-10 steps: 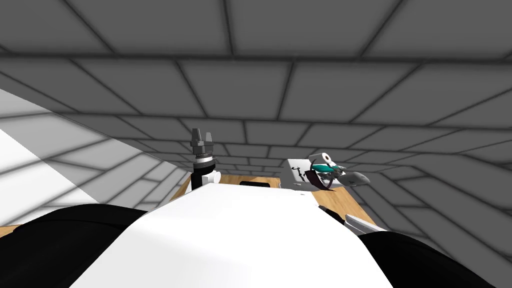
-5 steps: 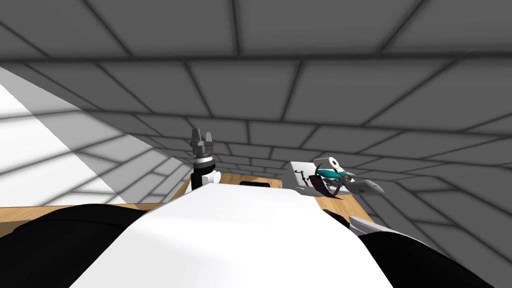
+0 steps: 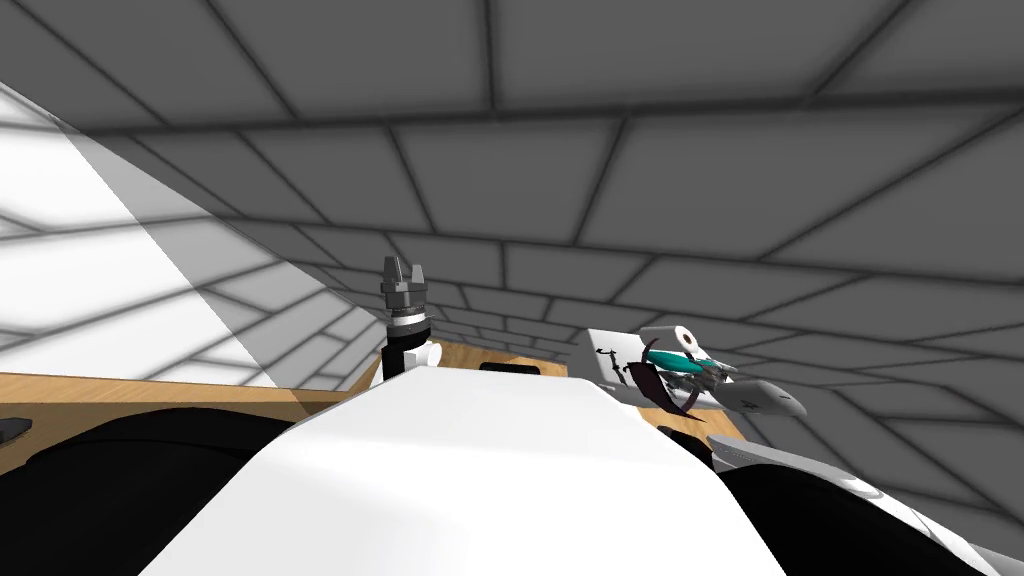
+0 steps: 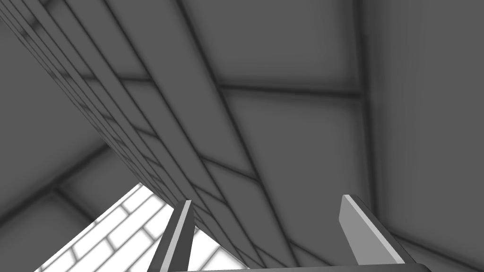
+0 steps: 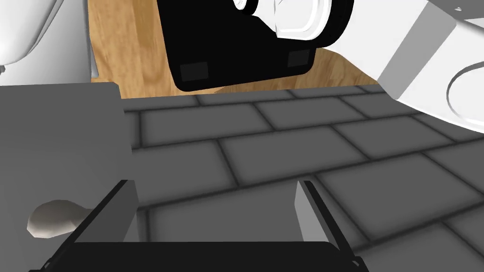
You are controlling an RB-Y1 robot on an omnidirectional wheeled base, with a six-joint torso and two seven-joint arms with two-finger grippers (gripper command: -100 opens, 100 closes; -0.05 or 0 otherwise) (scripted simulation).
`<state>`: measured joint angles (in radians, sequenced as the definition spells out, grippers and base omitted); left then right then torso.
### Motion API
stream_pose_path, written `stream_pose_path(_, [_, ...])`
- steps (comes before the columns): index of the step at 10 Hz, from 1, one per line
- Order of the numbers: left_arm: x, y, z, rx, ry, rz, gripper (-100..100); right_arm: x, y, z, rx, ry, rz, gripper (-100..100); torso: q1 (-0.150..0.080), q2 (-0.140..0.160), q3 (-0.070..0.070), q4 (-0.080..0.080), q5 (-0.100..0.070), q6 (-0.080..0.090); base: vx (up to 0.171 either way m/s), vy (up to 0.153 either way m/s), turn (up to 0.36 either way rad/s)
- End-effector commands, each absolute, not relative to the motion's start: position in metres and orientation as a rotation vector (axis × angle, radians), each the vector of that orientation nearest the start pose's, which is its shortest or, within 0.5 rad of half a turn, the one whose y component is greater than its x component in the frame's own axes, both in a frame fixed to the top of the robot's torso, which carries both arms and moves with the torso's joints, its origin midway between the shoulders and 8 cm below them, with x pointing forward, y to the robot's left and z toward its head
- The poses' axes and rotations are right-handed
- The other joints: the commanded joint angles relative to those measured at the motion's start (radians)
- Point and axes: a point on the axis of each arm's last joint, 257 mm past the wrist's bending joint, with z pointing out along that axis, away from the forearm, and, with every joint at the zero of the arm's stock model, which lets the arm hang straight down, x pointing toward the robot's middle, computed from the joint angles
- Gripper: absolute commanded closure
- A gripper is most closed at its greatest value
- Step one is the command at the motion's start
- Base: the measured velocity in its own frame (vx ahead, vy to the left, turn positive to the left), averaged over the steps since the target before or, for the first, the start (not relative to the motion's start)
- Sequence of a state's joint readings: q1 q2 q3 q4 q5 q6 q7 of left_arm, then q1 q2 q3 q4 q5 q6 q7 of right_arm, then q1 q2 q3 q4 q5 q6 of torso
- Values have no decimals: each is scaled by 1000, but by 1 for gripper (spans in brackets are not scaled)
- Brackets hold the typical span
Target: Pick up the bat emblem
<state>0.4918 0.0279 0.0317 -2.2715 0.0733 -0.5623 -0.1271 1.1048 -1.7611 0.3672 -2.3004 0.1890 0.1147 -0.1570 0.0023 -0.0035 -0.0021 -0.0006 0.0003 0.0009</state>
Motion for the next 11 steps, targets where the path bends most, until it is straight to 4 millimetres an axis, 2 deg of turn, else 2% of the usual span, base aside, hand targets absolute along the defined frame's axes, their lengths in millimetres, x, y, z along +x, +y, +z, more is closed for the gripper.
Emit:
stream_pose_path(1, [332, 294, 36, -585, 574, -1213, 0, 49, -343, -356, 34, 2958, 439, -100, 0, 0, 0, 0, 0, 0, 20, 4, 79])
stream_pose_path(2, [332, 294, 36, -585, 574, -1213, 0, 48, -345, -355, 17, 2965, 432, -100, 0, 0, 0, 0, 0, 1, 11, 2, -37])
stream_pose_path(5, [332, 294, 36, -585, 574, -1213, 0, 29, -377, -356, -74, 3053, 299, -100, 0, 0, 0, 0, 0, 1, 22, 11, 164])
stream_pose_path(7, [332, 294, 36, -585, 574, -1213, 0, 29, -383, -353, -125, 3070, 276, -100, 1, 0, 0, 0, 0, 1, 17, 7, 41])
stream_pose_path(8, [332, 294, 36, -585, 574, -1213, 0, 21, -398, -352, -166, 3102, 214, -100, 0, 1, 1, 0, 0, 1, 23, 16, 171])
stream_pose_path(11, [332, 294, 36, -585, 574, -1213, 0, 22, -402, -350, -199, 3111, 200, -100, 0, 1, 1, 0, 0, 2, 12, 5, 29])
